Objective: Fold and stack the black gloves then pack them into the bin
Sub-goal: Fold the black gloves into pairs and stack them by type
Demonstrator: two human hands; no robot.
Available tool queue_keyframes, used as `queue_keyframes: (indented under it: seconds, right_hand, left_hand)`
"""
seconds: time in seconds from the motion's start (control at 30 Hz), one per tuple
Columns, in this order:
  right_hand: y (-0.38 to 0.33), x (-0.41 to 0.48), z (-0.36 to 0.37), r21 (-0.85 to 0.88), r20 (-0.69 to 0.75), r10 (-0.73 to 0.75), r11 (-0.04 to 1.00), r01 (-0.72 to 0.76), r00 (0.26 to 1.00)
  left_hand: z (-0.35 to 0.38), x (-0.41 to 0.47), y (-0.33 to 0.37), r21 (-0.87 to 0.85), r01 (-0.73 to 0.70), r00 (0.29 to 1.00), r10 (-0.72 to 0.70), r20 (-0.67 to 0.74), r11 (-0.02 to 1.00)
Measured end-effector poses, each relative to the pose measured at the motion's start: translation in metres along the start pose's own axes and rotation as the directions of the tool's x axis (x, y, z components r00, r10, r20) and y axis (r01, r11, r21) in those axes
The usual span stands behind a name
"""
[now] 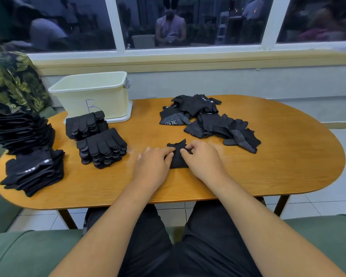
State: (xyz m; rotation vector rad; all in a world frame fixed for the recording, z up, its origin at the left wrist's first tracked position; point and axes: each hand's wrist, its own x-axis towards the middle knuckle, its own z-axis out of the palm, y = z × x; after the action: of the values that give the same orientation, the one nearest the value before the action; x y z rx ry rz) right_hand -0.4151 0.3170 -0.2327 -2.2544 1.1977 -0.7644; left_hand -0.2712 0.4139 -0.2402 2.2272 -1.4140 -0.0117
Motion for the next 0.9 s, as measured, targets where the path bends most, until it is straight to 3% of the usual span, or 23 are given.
queue_keyframes:
  seconds: [0.1,0.17,0.27,0.33,0.4,0.53,0.6,0.73,0.9]
  right_hand:
    - [-0.002,-0.008,0.002,-0.158,-0.073,-0.062,0.986,0.05,0.995]
    - [0.0,-0.007,0.001,-0.282,-0.113,-0.227,0.941,0.187,0.967]
    - [0.007,0.005,0.0,-0.346,0.055,-0.49,0.808,0.477,0.87]
    - [0.012,0.013,-0.001,-0.278,0.208,-0.525,0.777,0.565,0.825]
    - [0.015,0.017,-0.002,-0.207,0.276,-0.484,0.814,0.543,0.83]
    - [0.023,0.015,-0.002,-0.097,0.247,-0.423,0.884,0.457,0.872]
    - [0.024,0.013,-0.003,-0.061,0.227,-0.418,0.895,0.441,0.879]
    - [0.022,0.01,-0.006,-0.017,0.229,-0.395,0.912,0.41,0.889]
    - [0.017,0.001,-0.014,-0.007,0.272,-0.392,0.913,0.409,0.879]
  left_hand:
    - [0.001,0.0,0.002,0.082,-0.019,1.0,0.018,0.019,0.996]
    - [0.001,-0.001,0.002,0.116,-0.029,1.0,0.028,0.009,0.993]
    - [0.001,-0.002,0.002,0.151,-0.018,1.0,0.019,-0.006,0.988]
    - [0.001,-0.003,0.002,0.16,0.002,1.0,0.002,-0.025,0.987]
    - [0.001,-0.004,0.0,0.156,0.038,0.998,-0.031,-0.046,0.987]
    - [0.001,-0.006,-0.002,0.142,0.083,0.993,-0.069,-0.099,0.986]
    - [-0.001,-0.008,-0.001,0.077,0.006,0.995,0.002,-0.098,0.997]
    - [-0.008,-0.014,-0.011,-0.029,-0.281,0.959,0.28,-0.034,0.959]
    - [-0.009,-0.013,-0.012,0.018,-0.339,0.941,0.34,-0.01,0.94]
